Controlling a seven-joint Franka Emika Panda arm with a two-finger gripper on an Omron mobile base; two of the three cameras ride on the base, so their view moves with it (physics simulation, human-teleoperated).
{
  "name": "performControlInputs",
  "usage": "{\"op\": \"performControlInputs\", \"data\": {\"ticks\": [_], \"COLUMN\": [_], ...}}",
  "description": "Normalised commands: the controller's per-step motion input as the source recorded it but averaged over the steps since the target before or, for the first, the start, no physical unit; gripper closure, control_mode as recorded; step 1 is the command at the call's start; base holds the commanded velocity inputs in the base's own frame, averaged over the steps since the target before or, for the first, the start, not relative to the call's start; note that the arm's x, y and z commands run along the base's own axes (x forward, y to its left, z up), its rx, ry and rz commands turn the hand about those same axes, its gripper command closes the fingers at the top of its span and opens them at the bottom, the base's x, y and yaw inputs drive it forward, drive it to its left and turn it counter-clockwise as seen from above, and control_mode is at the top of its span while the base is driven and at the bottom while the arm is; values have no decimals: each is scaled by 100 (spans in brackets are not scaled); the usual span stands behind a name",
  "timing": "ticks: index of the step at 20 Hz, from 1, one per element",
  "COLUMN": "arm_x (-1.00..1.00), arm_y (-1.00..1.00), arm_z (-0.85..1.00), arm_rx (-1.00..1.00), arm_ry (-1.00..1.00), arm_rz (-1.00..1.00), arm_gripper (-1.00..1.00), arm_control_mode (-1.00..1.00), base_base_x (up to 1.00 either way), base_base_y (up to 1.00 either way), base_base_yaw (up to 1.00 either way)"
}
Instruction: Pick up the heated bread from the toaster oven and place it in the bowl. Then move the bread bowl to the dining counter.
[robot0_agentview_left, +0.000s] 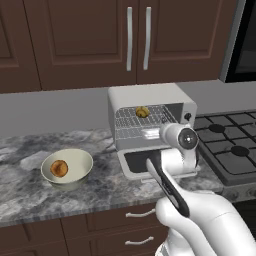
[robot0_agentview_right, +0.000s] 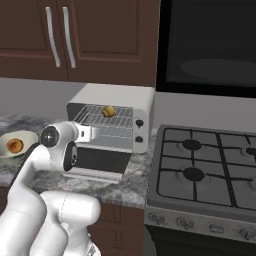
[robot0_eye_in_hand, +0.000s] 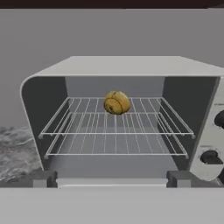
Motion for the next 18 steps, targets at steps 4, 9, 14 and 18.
{"op": "performControlInputs", "data": {"ticks": [4,9,14,18], "arm_x": [21,26,30,22], "arm_y": [0,0,0,0], "arm_z": [1,1,0,-2], "arm_rx": [0,0,0,0], "arm_ry": [-16,-4,3,3], "arm_rz": [0,0,0,0], "arm_gripper": [-100,-100,-100,-100], "arm_control_mode": [-100,-100,-100,-100], "base_base_x": [0,0,0,0], "base_base_y": [0,0,0,0], "base_base_yaw": [0,0,0,0]}}
